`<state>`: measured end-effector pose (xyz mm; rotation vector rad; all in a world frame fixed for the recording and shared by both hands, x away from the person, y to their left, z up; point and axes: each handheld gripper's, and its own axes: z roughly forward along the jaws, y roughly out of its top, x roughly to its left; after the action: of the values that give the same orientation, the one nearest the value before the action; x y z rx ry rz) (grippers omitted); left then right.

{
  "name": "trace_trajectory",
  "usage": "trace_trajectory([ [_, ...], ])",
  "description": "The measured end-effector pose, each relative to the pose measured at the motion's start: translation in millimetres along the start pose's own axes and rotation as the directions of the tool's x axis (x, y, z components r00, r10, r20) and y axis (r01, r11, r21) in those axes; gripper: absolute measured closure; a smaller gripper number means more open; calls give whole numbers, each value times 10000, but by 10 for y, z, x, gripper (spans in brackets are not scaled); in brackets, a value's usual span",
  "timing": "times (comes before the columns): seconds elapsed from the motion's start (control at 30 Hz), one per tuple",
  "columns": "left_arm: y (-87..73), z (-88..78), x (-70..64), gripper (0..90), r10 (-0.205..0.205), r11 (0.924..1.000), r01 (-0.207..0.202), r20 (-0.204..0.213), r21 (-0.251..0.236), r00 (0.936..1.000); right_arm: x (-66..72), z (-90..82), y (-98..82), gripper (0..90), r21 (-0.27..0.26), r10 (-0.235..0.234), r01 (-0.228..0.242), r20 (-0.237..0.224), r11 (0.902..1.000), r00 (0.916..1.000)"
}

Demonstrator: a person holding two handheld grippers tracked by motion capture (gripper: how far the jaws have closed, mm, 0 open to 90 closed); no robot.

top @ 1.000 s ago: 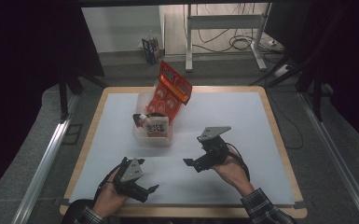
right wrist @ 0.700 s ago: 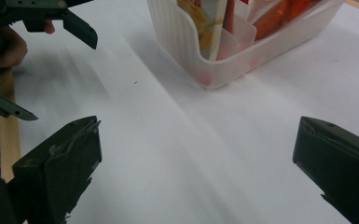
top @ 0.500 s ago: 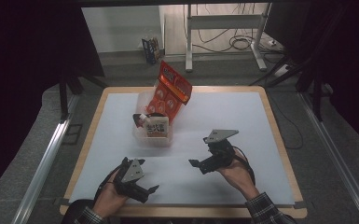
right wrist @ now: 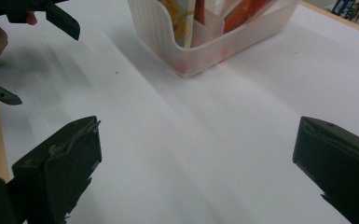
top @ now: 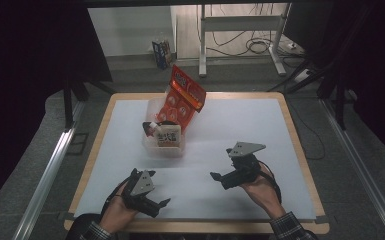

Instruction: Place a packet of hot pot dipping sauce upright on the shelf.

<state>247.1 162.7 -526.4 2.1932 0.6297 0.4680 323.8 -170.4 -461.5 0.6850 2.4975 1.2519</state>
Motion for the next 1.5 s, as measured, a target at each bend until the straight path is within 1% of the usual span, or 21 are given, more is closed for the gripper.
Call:
trace_trajectory([
  [0.2,-1,3,1,0,-7,10000,7,-4,8,10000,-4,-80,-64,9,-66,62,-61,135,10000,9999],
  [0.3,-1,4,1,0,-7,10000,7,5,10,10000,1,-115,-100,8,-112,64,-61,289,9999,9996],
  [0.37,-1,4,0,0,-20,10000,20,9,10,10000,-2,-144,-137,7,-134,164,-159,426,9998,9990],
  [0.6,-2,5,1,0,-18,10000,18,8,18,10000,-18,-186,-213,6,-74,314,-310,545,9995,9980],
  [0.77,-2,7,0,0,-1,10000,1,9,43,10000,-29,-227,-271,2,-135,466,-459,590,9989,9972],
  [0.87,-2,8,0,0,4,10000,-4,2,55,10000,-30,-239,-288,2,-156,462,-454,594,9988,9972],
  [1.07,-2,10,-3,0,16,10000,-16,-1,69,10000,-38,-270,-339,2,-49,446,-444,741,9990,9962],
  [1.27,-3,13,-4,0,21,10000,-20,-31,86,10000,-68,-318,-398,3,25,522,-526,933,9986,9943],
  [1.43,-1,15,-8,0,60,10000,-59,-67,75,10000,-106,-392,-465,4,5,649,-655,1261,9979,9899],
  [1.5,0,15,-9,0,69,10000,-69,-68,65,10000,-114,-405,-477,4,1,655,-660,1295,9978,9894],
])
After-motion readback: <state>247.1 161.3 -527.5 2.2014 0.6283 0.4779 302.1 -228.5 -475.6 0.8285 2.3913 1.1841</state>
